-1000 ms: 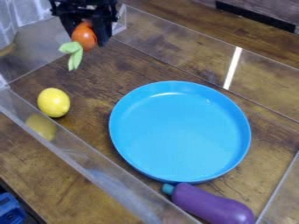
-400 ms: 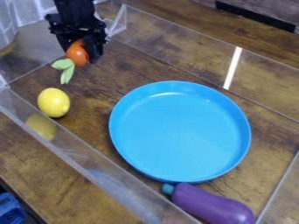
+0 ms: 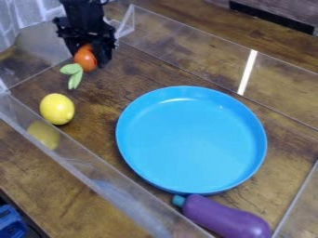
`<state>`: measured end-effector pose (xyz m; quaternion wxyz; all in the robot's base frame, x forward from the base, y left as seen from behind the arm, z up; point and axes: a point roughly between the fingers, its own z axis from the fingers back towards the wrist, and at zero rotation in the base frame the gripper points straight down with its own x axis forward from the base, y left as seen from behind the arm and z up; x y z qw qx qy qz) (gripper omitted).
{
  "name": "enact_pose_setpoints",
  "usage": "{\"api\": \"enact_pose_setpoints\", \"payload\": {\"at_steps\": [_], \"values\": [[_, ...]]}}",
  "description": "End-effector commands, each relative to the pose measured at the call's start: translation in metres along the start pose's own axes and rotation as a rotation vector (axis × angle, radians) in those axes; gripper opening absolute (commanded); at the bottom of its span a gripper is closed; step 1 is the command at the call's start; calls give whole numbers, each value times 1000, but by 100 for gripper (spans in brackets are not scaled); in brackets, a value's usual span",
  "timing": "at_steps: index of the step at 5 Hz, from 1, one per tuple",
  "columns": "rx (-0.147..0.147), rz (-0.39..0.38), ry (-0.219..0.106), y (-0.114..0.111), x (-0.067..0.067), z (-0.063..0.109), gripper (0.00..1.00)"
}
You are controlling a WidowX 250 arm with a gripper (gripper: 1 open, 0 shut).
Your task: Move the carrot to the left side
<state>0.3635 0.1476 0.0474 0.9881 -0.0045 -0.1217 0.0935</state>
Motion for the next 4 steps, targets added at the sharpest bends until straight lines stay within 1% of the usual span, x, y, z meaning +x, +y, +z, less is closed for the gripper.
{"api": "enact_pose_setpoints", "payload": {"at_steps": [1, 2, 3, 4], "values": [[31, 11, -64, 14, 17, 14, 0], [34, 11, -57, 17, 18, 8, 100], [29, 13, -56, 16, 18, 12, 100], [20, 20, -64, 15, 19, 20, 100]]}}
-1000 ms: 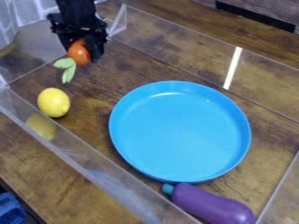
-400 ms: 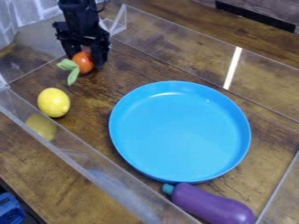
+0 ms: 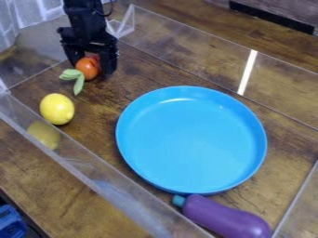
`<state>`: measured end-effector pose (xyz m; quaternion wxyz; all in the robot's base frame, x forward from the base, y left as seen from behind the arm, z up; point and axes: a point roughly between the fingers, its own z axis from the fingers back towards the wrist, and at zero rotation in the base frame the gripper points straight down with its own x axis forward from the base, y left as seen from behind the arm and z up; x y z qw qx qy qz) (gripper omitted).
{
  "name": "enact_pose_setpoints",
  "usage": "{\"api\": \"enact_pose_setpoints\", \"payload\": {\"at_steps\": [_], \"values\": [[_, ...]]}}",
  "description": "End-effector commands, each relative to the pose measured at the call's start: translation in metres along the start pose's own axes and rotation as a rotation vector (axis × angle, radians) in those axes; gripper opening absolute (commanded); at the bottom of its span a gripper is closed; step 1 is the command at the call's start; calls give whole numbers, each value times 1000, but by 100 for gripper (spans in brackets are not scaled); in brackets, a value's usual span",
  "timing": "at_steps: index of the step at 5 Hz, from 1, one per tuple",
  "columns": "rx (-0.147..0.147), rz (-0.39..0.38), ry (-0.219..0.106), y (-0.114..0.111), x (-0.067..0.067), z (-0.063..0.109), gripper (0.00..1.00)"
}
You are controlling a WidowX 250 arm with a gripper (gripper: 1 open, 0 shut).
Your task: Move the carrot to the left side
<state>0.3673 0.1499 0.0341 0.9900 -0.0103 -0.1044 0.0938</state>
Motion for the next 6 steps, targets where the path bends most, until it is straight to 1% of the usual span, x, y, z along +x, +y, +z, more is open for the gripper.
{"api": "enact_pose_setpoints", "payload": {"at_steps": [1, 2, 3, 4, 5, 6], "values": [[20, 23, -107, 12, 17, 42, 100], [17, 26, -110, 12, 17, 45, 100], [16, 29, -110, 12, 17, 42, 100], [15, 27, -111, 11, 17, 40, 0], [14, 24, -110, 11, 17, 42, 0], [13, 23, -106, 12, 17, 43, 100]]}}
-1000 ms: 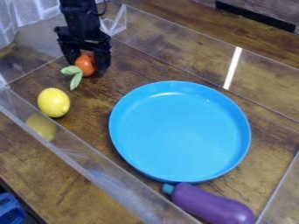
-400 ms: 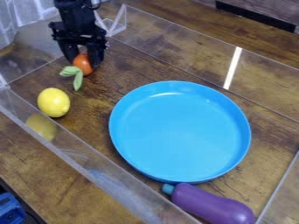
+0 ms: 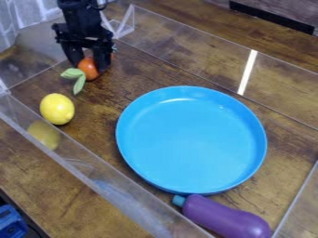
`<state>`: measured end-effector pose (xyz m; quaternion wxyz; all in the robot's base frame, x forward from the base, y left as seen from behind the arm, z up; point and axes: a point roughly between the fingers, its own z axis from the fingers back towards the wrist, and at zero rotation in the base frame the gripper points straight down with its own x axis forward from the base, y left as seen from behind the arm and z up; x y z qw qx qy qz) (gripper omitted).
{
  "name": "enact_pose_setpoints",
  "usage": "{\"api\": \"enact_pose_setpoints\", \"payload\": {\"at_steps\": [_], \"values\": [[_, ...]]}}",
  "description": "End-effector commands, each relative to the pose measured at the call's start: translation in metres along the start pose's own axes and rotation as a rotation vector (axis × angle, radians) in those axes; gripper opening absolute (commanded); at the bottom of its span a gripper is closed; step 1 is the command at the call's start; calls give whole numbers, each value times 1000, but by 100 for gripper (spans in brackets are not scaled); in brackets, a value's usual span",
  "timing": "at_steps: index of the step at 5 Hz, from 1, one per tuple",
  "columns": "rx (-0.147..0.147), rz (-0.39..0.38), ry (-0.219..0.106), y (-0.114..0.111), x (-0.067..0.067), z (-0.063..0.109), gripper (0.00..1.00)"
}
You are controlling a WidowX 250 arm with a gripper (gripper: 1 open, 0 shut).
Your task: Move the carrot to the left side
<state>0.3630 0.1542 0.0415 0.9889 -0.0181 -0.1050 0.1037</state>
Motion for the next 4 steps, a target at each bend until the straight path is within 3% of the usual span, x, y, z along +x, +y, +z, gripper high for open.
{"api": "enact_pose_setpoints", "payload": {"at_steps": [1, 2, 3, 4], "values": [[23, -3, -105, 5, 19, 36, 0], [22, -7, -103, 5, 18, 38, 0], [20, -10, -100, 5, 18, 39, 100], [18, -15, -100, 4, 18, 40, 0]]}}
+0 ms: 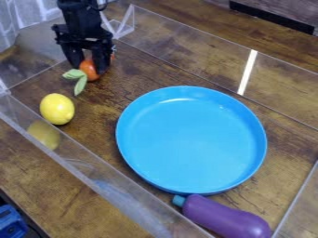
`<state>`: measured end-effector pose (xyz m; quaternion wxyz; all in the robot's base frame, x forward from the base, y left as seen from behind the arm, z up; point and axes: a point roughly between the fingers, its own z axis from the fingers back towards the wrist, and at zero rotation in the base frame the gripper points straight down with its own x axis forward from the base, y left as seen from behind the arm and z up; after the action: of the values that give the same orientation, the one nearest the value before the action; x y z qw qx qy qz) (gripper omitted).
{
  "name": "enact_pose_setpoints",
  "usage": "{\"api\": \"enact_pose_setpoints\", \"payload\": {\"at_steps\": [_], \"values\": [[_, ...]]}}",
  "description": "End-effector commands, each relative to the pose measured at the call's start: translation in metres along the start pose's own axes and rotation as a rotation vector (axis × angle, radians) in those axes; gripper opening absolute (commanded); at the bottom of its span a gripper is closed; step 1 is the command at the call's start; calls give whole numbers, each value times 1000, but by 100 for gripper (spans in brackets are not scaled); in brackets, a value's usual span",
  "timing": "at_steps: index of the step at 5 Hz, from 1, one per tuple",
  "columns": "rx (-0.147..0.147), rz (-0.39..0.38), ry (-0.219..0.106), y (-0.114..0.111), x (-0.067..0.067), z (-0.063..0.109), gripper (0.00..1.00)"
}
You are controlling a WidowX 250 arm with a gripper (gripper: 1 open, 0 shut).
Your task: Move the carrot to the left side
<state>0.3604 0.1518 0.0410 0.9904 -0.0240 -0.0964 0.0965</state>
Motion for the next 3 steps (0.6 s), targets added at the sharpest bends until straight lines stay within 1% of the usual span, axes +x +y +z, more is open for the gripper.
{"api": "enact_pose_setpoints", "payload": {"at_steps": [1, 3], "values": [[28, -8, -118, 5, 20, 42, 0], [23, -15, -115, 4, 19, 47, 0]]}}
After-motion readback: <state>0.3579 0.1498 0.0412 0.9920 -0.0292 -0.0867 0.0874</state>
